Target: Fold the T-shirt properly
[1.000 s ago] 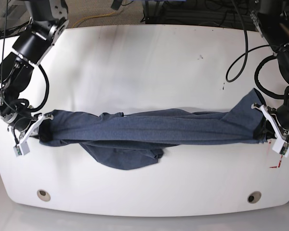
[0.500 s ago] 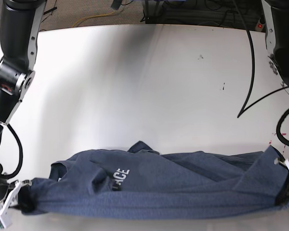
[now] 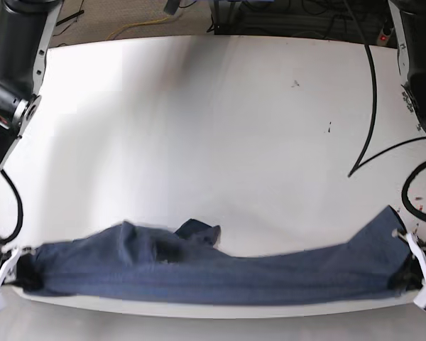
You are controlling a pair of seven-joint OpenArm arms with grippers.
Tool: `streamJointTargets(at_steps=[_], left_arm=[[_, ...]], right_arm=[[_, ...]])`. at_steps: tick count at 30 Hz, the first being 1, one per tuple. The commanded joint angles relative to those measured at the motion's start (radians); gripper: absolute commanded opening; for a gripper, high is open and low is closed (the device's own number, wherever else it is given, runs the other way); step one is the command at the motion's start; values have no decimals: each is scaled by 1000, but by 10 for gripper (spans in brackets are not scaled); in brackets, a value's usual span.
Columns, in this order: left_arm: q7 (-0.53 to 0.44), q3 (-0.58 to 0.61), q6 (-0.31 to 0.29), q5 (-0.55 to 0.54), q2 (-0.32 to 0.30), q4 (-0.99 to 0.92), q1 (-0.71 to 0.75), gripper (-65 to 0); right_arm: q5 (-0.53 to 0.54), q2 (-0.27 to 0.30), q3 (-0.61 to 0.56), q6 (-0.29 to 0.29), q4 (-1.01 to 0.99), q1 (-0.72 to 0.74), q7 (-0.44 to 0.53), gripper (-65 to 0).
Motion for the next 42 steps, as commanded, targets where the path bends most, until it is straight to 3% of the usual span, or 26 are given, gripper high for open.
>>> streamJointTargets(at_steps=[1, 3, 12, 20, 29, 35, 42], left_arm=[[-17, -7, -4, 4, -5, 45, 69, -650], [-17, -7, -4, 3, 18, 58, 172, -650], [-17, -12, -4, -71, 15, 88, 537, -650], [-17, -11, -4, -71, -68, 88, 750, -650], [-17, -7, -4, -11, -100, 82, 826, -650], [-17, -7, -4, 116, -59, 84, 821, -650], [-41, -7, -4, 179, -56, 82, 813, -650]], right_arm=[[41, 25, 45, -3, 13, -42, 19, -650], [67, 22, 92, -3, 13, -152, 19, -650], [147, -64, 209, -3, 13, -461, 19, -650], [147, -105, 305, -3, 13, -655, 19, -650], [147, -136, 365, -3, 13, -780, 19, -650], [147, -174, 368, -3, 13, -803, 19, -650], [139, -219, 367, -3, 13, -755, 24, -650]])
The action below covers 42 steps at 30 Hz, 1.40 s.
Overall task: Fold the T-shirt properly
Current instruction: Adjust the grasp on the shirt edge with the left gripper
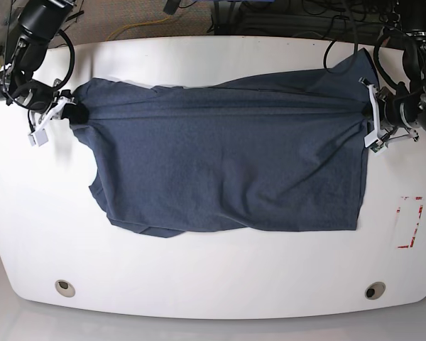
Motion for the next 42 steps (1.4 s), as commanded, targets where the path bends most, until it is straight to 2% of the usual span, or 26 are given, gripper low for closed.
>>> streamJointTargets(at_steps=[1, 7, 8, 11, 12, 14, 16, 17, 21, 23, 27, 30, 33, 37, 42], left_arm=[[-10, -11, -1, 24, -22, 12, -26, -650], [-8, -11, -1, 29, -29, 11, -91, -646], [-8, -11, -1, 29, -29, 9, -92, -646], [-8, -10, -1, 29, -29, 9, -94, -637], [-8, -10, -1, 29, -29, 9, -94, -611], [-8, -10, -1, 29, -29, 9, -94, -524], [-8, -10, -1, 29, -29, 9, -92, -439], [-8, -11, -1, 29, -29, 9, -92, -369], [-8, -19, -1, 29, -27, 9, -91, -210], [-11, -36, -1, 29, -27, 9, -91, -186], [-11, -99, -1, 23, -21, 9, -94, -179], [-8, -100, -1, 17, -21, 15, -109, -179], [-8, -103, -1, -46, -24, 15, -108, -185], [-8, -129, -1, -97, -26, 21, -54, -185], [-13, -206, -1, -98, -16, 46, 38, -185]], right_arm=[[8, 0, 5, 1, 16, 49, 22, -650], [8, -42, 0, 1, 11, 137, 22, -650], [8, -43, -1, 1, 11, 143, 22, -629], [7, -49, -1, 1, 11, 160, 23, -447], [7, -49, -1, 1, 11, 168, 23, -358], [10, -49, 5, -17, 14, 166, 23, -225], [15, -49, 7, -24, 14, 163, 23, -157], [16, -49, 8, -24, 16, 154, 23, -133], [36, -49, 53, -24, 49, 88, 22, -157], [67, -49, 66, -24, 85, 45, 19, -163], [121, -49, 68, -24, 172, -55, 19, -162], [125, -53, 70, -24, 200, -110, 19, -162], [122, -79, 71, -24, 203, -162, 19, -162], [124, -86, 70, -24, 204, -213, 19, -162], [119, -132, 66, -26, 201, -248, 23, -162]])
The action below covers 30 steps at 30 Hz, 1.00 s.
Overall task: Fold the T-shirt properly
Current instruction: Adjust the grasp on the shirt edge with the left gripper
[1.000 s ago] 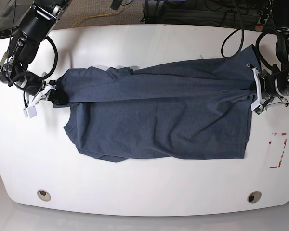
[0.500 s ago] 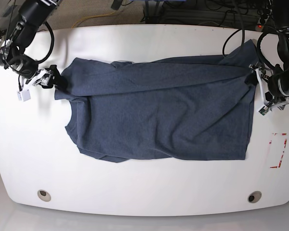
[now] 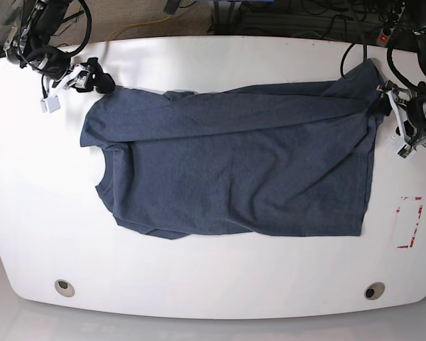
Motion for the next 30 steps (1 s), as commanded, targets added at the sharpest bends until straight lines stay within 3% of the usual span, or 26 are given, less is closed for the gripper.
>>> streamJointTargets(at_steps=[1, 4, 9, 15, 19, 23, 27, 30], left_arm=[[-14, -14, -1, -13, -3, 29, 13, -186], [-14, -38, -1, -10, 17, 65, 48, -186], [-14, -83, -1, -9, 63, 95, 85, -186], [-16, -75, -1, -6, 69, 100, 146, -186], [-16, -58, -1, 1, 78, 97, 171, -240], [-16, -52, -1, 76, 81, 97, 203, -279], [-16, -21, -1, 133, 108, 95, 212, -279], [-16, -21, -1, 157, 128, 95, 215, -279]], right_arm=[[20, -3, 2, 1, 15, -6, 10, -162], [-9, -36, 1, 1, 14, -3, 10, -162], [-162, -101, -1, 7, 17, 55, 10, -162], [-182, -138, -1, 4, 17, 83, 10, -171], [-190, -150, 1, 4, 15, 95, 10, -325], [-190, -151, 1, 4, 14, 99, 10, -509], [-190, -151, 1, 7, 14, 99, 36, -591], [-190, -151, -1, 7, 14, 99, 40, -604]])
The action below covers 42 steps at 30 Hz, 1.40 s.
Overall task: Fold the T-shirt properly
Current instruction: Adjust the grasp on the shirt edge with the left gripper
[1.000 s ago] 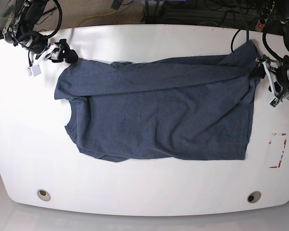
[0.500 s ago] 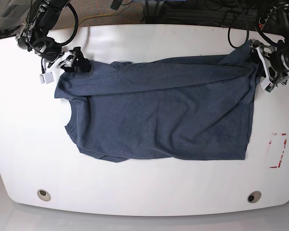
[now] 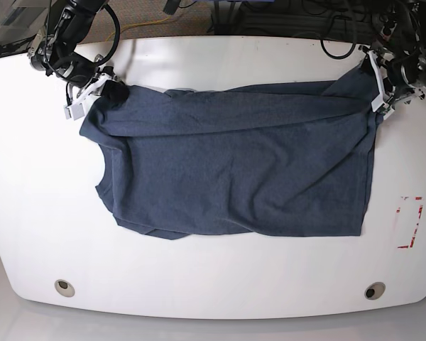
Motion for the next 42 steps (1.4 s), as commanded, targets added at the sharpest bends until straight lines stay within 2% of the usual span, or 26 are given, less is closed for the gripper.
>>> streamJointTargets(at_steps=[1, 4, 8, 14, 16, 24, 31, 35, 42], left_arm=[[-5, -9, -1, 4, -7, 16, 5, -279], [-8, -39, -1, 4, -3, 19, 23, -279], [-11, -136, -1, 5, 45, 13, 30, -276], [-11, -294, -1, 4, 113, -15, 25, -150], [-10, -329, -1, -1, 131, -49, 23, -140], [-11, -334, -1, -170, 136, -219, 23, -143], [-11, -331, -1, -179, 168, -233, 22, -143], [-11, -334, -1, -176, 209, -233, -13, -143], [-10, -328, -1, -177, 220, -233, -26, -146]], right_arm=[[13, 11, 3, 4, 12, 4, 12, -602], [13, 11, 3, 4, 12, 4, 12, -602], [13, 13, 3, 5, 12, 2, 12, -602], [13, 13, 3, 8, 12, 1, 12, -602], [13, 14, 3, 8, 12, 1, 12, -602], [13, 14, 3, 8, 12, 2, 11, -602], [13, 16, 1, 8, 12, 2, 11, -602], [13, 16, 1, 8, 12, 4, 11, -602], [13, 18, 1, 8, 12, 4, 11, -602]])
